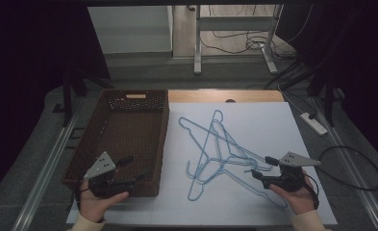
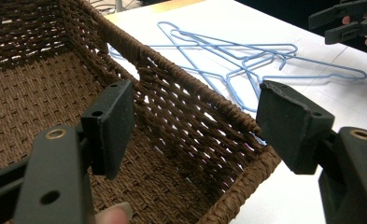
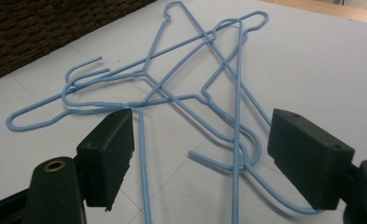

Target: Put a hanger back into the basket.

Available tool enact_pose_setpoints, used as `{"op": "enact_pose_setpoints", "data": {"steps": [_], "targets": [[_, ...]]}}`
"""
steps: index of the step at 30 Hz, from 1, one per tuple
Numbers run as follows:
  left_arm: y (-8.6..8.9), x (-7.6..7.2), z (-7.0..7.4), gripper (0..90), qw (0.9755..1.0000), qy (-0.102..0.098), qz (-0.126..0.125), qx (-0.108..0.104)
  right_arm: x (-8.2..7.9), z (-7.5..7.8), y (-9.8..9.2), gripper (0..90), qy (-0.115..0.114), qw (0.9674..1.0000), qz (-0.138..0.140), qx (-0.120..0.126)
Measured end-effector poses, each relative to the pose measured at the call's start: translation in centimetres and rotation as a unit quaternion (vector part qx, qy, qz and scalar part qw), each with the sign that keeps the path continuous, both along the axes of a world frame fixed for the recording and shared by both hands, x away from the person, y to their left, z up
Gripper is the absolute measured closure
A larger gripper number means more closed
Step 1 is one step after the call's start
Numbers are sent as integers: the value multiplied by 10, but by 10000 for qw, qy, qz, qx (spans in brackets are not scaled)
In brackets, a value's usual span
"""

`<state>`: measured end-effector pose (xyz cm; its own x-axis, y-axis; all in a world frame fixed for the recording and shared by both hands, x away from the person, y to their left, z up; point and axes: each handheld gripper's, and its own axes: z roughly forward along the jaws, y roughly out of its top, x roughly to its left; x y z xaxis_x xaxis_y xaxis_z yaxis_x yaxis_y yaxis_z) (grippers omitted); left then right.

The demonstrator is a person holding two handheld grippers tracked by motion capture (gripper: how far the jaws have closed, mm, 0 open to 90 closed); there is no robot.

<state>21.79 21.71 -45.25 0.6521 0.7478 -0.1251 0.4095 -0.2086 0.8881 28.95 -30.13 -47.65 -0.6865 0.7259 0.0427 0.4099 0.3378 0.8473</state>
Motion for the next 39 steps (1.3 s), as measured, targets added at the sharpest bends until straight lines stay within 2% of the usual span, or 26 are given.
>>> {"op": "enact_pose_setpoints", "data": {"steps": [25,32,39], "targets": [[2,2,-1,293,10000,19,-7,-61,2,-1,-1,241,51,10000,10,-33],[2,2,-1,293,10000,11,4,-55,3,2,1,241,55,9999,69,-148],[-1,1,0,294,10000,-20,-36,-19,0,7,11,237,157,9985,212,-478]]}}
